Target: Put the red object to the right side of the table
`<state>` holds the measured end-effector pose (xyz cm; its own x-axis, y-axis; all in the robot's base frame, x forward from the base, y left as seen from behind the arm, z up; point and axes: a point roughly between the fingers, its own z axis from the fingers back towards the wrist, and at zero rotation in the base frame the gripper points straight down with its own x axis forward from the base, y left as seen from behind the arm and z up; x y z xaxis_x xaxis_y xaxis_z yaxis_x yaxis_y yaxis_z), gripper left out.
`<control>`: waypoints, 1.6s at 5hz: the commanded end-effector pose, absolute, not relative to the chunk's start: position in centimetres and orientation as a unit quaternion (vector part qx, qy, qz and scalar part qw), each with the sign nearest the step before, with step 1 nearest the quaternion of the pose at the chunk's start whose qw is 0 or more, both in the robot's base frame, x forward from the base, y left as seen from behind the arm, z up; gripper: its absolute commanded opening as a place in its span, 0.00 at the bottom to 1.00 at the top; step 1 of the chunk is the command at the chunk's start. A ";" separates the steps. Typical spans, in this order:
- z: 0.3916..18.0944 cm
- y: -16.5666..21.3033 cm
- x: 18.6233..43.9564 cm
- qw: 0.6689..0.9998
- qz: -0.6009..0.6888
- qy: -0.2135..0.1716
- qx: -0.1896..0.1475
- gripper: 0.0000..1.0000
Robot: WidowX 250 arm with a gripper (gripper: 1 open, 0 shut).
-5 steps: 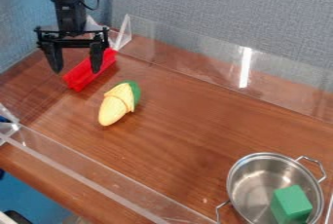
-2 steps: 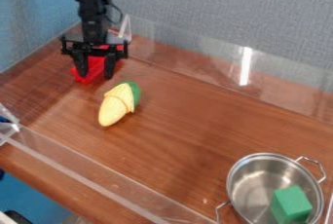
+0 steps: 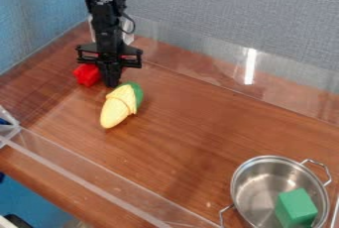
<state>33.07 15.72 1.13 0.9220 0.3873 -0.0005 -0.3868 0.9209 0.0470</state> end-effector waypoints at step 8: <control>17.4 16.6 32.5 0.989 0.085 -0.114 0.035 0.00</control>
<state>32.43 16.74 14.87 0.9712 0.1719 0.1650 -0.1784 0.9836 0.0256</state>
